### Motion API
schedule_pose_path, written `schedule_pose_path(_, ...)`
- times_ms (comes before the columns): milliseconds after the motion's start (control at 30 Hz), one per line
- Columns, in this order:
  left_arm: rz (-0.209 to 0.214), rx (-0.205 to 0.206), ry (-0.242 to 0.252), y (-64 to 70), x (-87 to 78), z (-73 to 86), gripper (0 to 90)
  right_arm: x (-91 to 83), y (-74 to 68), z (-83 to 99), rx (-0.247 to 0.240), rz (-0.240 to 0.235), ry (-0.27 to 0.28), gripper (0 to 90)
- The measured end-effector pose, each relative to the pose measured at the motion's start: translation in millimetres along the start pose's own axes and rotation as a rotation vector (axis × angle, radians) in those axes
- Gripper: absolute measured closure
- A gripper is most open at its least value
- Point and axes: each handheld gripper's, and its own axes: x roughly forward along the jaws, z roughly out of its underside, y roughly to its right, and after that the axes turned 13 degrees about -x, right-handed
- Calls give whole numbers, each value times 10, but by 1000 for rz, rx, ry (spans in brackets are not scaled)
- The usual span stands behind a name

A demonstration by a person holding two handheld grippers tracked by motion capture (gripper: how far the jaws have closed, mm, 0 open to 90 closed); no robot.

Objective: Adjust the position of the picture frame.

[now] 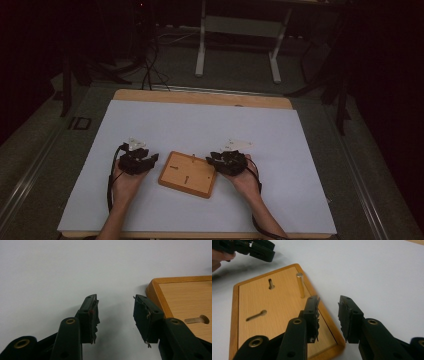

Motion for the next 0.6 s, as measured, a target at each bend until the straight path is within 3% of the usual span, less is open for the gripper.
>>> schedule_pose_path(600, -5, 8, -12, 3, 24, 5, 545, 376, -159, -143, -6, -71, 30, 712)
